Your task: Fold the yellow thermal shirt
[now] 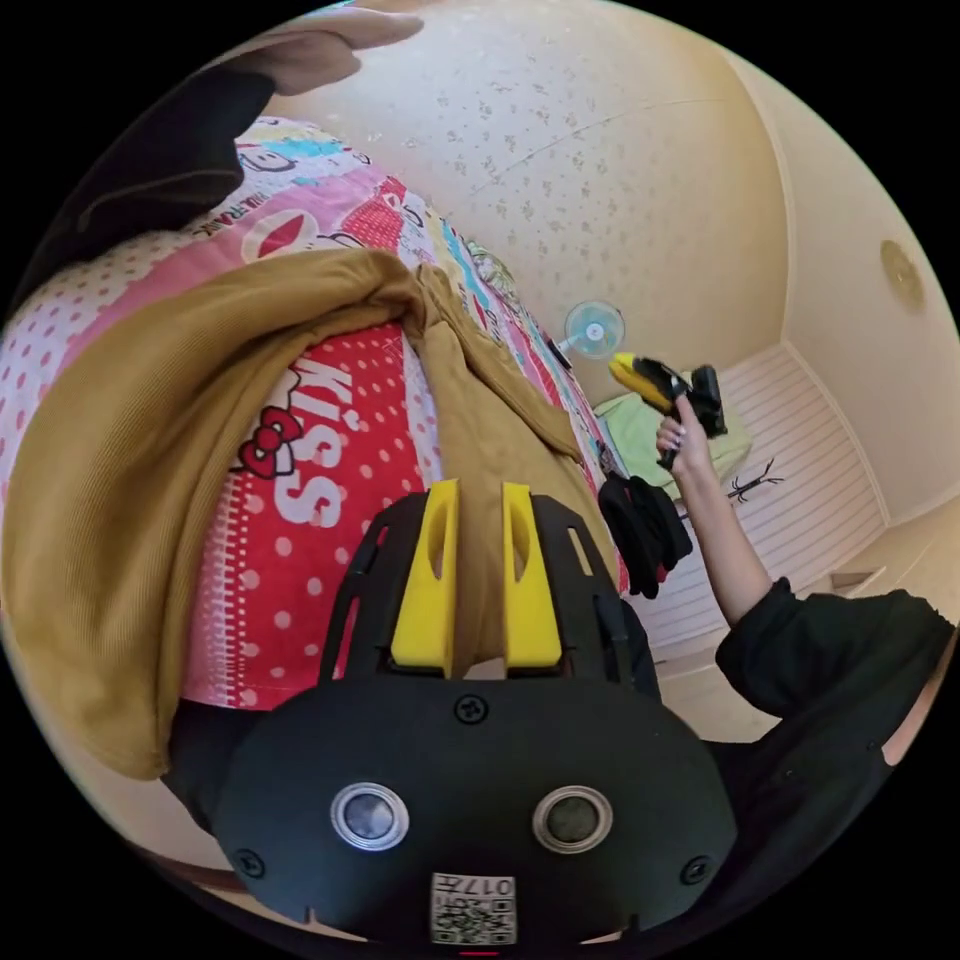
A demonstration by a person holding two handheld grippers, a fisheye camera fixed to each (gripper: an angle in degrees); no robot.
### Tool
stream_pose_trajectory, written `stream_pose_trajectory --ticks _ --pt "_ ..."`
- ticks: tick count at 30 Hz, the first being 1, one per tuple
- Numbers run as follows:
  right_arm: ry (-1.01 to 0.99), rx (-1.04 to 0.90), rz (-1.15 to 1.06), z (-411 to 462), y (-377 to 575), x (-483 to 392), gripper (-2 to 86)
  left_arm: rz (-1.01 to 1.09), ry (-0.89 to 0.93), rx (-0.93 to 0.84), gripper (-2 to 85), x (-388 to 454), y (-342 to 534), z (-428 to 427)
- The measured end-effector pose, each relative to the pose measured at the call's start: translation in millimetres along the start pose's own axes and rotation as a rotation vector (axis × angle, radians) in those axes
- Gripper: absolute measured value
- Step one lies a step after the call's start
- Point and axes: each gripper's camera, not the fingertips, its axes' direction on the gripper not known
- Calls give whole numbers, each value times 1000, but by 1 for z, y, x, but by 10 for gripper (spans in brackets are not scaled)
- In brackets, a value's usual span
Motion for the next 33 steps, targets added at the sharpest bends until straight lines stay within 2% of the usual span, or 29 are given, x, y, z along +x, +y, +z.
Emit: stream_pose_trajectory --ticks 5,7,9,10,12,13,15,18,21,24,28,29,31,33 --pt "87 -125 183 0 77 80 143 7 51 -65 109 7 -8 20" --pt "23 -177 225 14 107 98 146 -14 40 -80 99 10 -8 28" --pt "-130 -85 211 18 136 110 119 -15 -15 -96 56 12 -8 32" --pt "-180 -119 221 20 139 113 106 -25 0 -105 52 10 -11 32" --pt "-324 -342 244 40 141 126 54 -76 58 -184 49 4 -21 31" --pt "-322 -350 240 40 141 126 51 -72 70 -249 47 6 -28 27" --pt "-131 -354 192 22 138 115 41 -41 32 -318 45 17 -34 15" --pt "-36 -355 149 -1 145 96 37 24 -26 -395 44 42 -32 1" --pt "-18 -419 209 14 162 111 35 54 -76 -467 49 50 -18 10" --pt "-68 -405 275 27 179 128 36 -45 -70 -384 71 37 -12 -6" --pt "-137 -296 288 23 196 128 44 -243 20 30 124 -1 -3 -87" --pt "-162 -288 305 25 201 131 44 -282 -27 118 125 -10 2 -109" --pt "-226 -277 316 30 207 136 37 -334 -178 183 126 -18 8 -136" --pt "-372 -222 331 34 217 142 22 -405 -333 204 140 -27 15 -153"
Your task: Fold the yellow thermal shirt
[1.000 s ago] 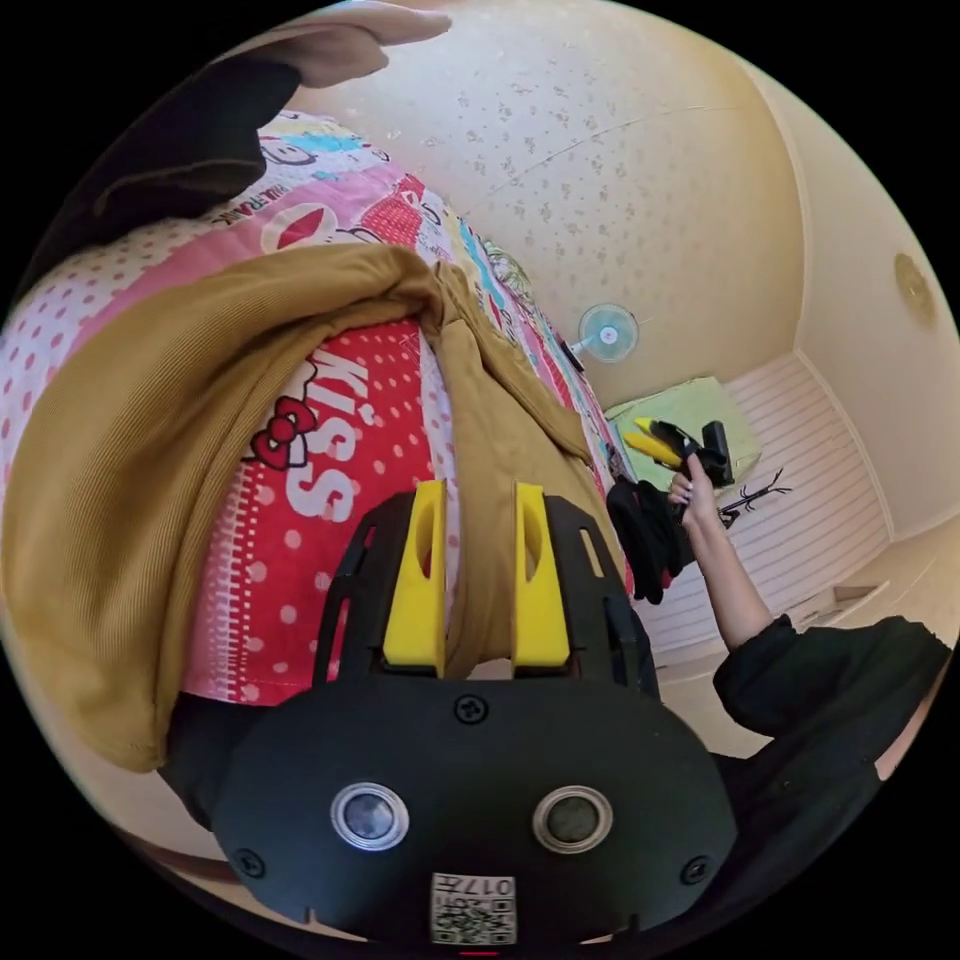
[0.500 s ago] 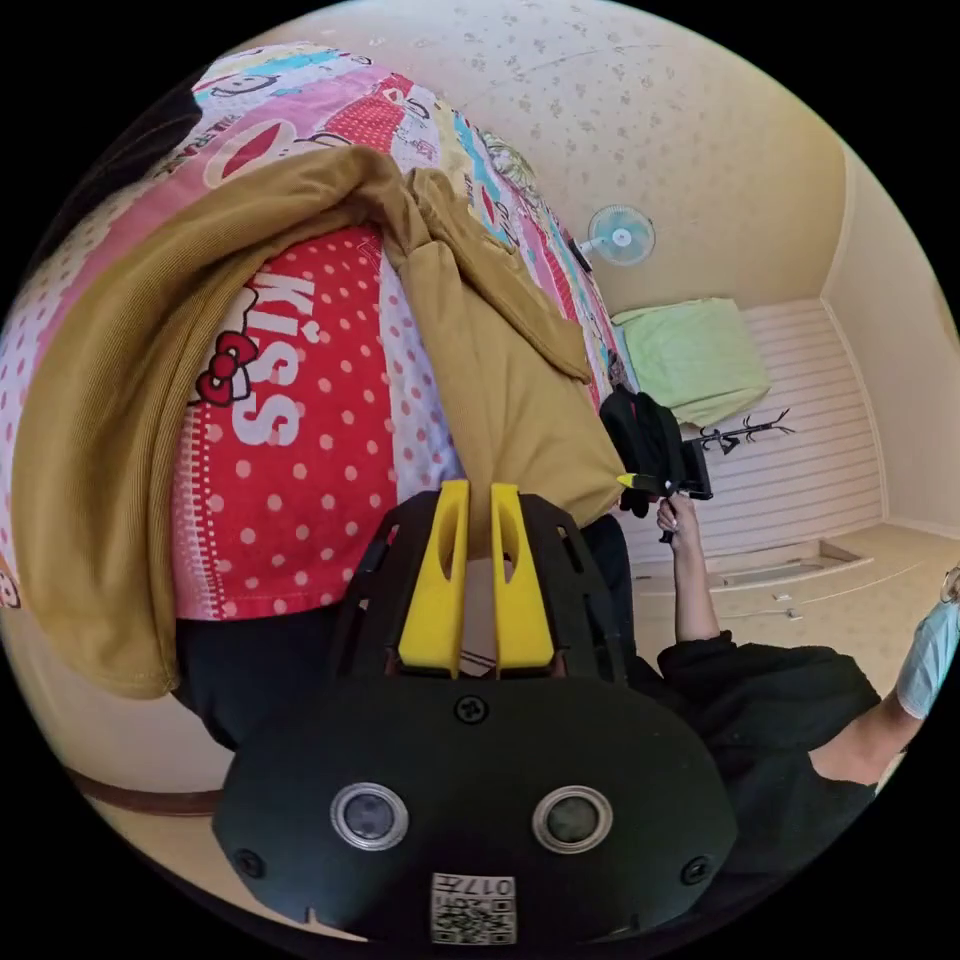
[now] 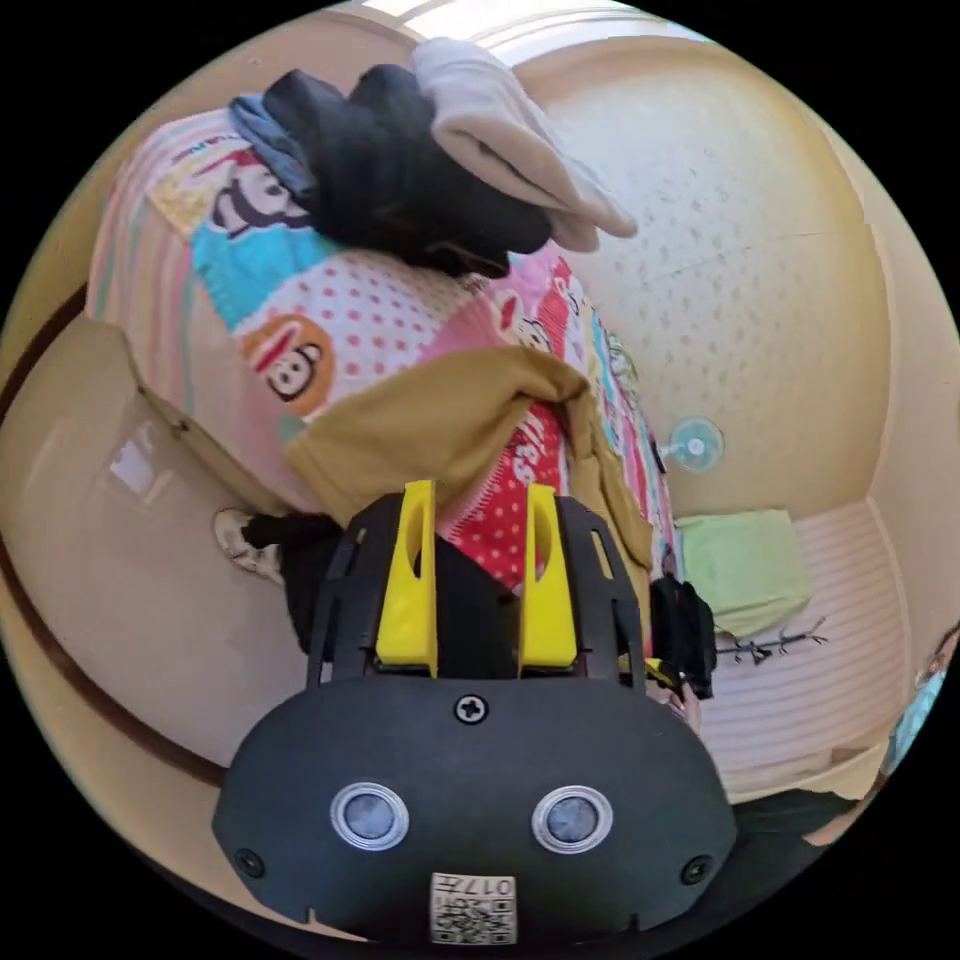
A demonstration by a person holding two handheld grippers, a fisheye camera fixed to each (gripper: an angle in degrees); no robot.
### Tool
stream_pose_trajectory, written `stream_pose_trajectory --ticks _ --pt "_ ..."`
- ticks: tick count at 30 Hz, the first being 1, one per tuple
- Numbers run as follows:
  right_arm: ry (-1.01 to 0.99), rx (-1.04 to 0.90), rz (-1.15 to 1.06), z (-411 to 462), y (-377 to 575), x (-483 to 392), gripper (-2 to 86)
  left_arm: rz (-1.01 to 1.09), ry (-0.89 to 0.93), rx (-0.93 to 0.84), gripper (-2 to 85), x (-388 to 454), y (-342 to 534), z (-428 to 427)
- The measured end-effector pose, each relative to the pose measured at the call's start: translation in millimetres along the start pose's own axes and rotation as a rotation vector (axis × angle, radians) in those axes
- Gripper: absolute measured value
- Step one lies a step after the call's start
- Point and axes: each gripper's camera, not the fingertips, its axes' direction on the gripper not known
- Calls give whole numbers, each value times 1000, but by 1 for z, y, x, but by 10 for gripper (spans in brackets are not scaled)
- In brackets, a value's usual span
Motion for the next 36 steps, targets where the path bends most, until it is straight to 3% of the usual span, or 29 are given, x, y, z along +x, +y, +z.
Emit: stream_pose_trajectory --ticks 3,5,9,12,14,16,22,24,29,36 --pt "-189 70 -15 2 9 9 11 -107 -65 -27 199 -31 -2 -3" --pt "-222 65 -24 8 10 11 8 -214 58 -42 205 -64 3 1" --pt "-98 19 -20 26 12 4 5 -336 262 -60 196 -104 17 12" --pt "-34 1 -26 39 15 -3 5 -327 486 6 154 -117 28 16" --pt "-38 -2 -26 47 18 -4 6 -313 712 99 43 -122 35 13" --pt "-76 -7 -42 55 22 -6 8 -322 829 136 7 -122 38 5" --pt "-80 -75 -333 106 32 -81 43 -58 732 216 -7 -57 25 -105" --pt "-41 -98 -513 137 34 -138 104 40 722 227 -8 -28 20 -134" --pt "-37 -176 -975 211 54 -261 137 230 739 239 -7 40 17 -184" --pt "84 -284 -1312 321 82 -375 168 255 747 209 -6 56 27 -208"
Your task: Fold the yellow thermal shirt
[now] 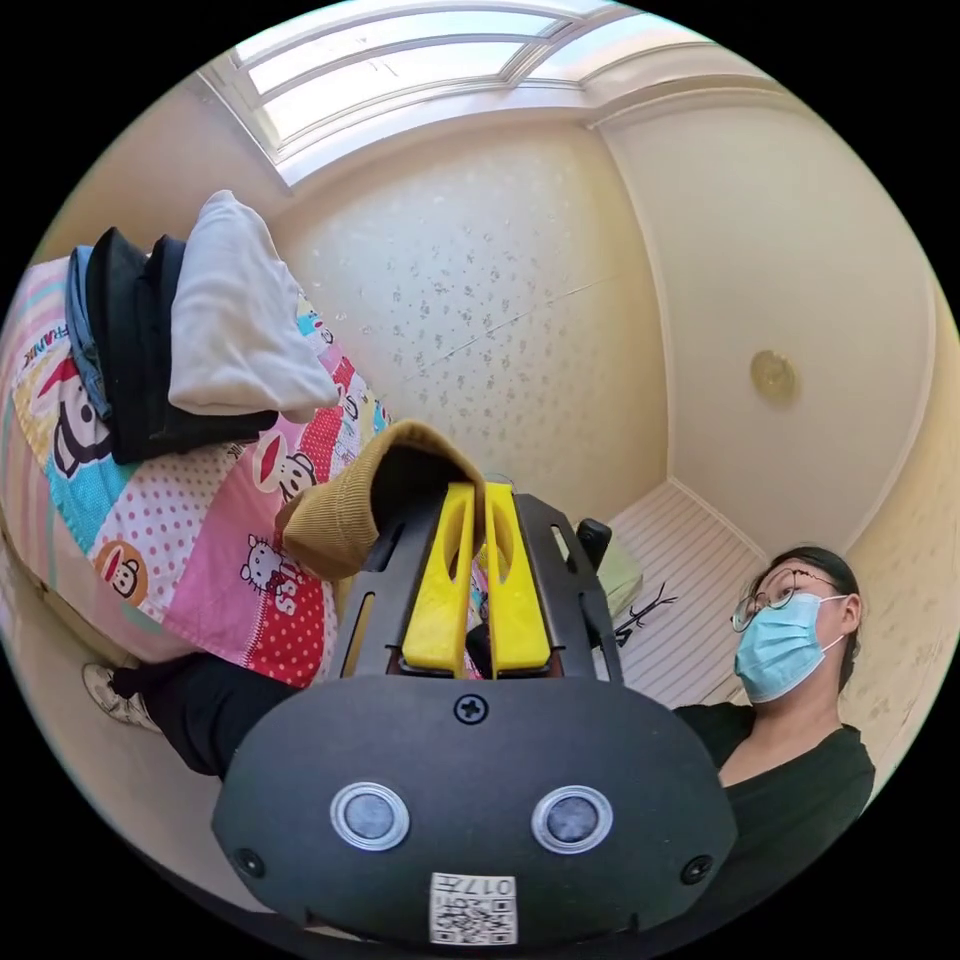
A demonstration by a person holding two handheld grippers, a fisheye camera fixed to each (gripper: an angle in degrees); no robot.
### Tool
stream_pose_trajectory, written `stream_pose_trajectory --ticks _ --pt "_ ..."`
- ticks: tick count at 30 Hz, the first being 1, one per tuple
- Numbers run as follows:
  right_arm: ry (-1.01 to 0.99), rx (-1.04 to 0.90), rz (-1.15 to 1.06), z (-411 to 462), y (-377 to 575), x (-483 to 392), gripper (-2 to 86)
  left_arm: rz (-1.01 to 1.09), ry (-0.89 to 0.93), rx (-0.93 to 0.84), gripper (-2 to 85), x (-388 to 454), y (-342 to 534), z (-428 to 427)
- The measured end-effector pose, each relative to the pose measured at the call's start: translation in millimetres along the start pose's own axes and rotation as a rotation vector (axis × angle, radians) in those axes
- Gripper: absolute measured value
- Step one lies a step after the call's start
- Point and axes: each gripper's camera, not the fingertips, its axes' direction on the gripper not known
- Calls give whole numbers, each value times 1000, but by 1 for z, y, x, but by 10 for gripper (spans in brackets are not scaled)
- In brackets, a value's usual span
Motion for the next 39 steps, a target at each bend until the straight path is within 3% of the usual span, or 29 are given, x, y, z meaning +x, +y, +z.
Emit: stream_pose_trajectory --ticks 4,8,12,16,20,25,29,32,34,37,39 --pt "55 -134 -101 54 -35 -14 172 -37 70 -5 -4 -3 1 -18" --pt "-44 -182 -154 102 -54 -23 154 -97 107 11 8 -17 -1 -53" --pt "69 -211 -47 136 -72 -23 54 -144 -10 99 31 -28 6 -105" --pt "127 -209 30 138 -92 3 44 -133 -120 128 35 -31 19 -143" --pt "210 -10 185 62 -99 60 41 -155 -112 204 -6 -41 31 -163" --pt "87 490 432 -105 7 127 38 -204 -117 73 -9 -64 27 -136" --pt "236 840 746 -184 185 171 33 -287 3 -123 -10 -101 34 -64" --pt "352 891 1130 -184 312 200 32 -418 286 -276 -10 -131 49 3" --pt "372 826 1340 -177 366 214 32 -455 384 -347 -10 -134 57 36" --pt "179 984 1233 -184 396 219 34 -415 343 -477 -10 -119 58 69" --pt "244 859 1299 -206 377 222 39 -371 291 -523 -10 -108 55 80"
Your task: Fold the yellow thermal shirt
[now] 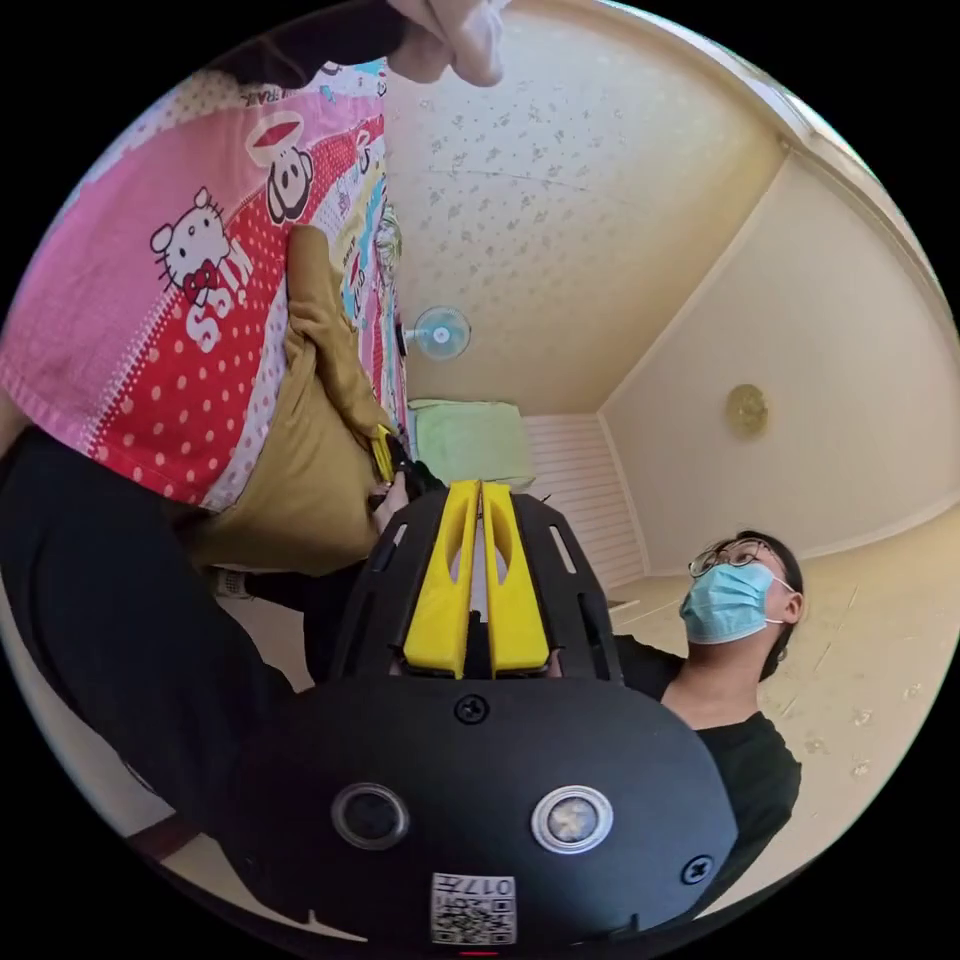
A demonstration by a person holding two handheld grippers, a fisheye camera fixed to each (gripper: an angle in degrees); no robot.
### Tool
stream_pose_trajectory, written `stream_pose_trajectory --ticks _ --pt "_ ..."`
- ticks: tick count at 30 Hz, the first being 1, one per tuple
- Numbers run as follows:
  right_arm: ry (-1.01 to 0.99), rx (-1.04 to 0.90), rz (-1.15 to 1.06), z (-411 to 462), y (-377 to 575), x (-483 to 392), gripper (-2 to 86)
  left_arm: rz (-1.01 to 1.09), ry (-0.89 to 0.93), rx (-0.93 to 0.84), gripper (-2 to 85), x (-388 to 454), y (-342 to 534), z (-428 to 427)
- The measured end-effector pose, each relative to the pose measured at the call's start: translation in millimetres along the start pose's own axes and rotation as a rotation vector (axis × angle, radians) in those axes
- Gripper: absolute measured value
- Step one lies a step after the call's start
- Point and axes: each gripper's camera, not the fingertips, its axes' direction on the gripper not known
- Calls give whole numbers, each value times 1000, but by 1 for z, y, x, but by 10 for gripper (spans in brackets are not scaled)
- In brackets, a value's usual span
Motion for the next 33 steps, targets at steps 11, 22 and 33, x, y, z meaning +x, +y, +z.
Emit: stream_pose_trajectory --ticks 11,22,33 --pt "-151 85 71 -64 -38 19 122 -64 -110 -11 -10 -34 15 29" --pt "198 -68 -152 -69 -106 -63 60 -42 -200 -14 -9 -35 12 52" --pt "-15 -129 -28 -135 -70 -3 142 106 -464 52 93 -51 1 117"
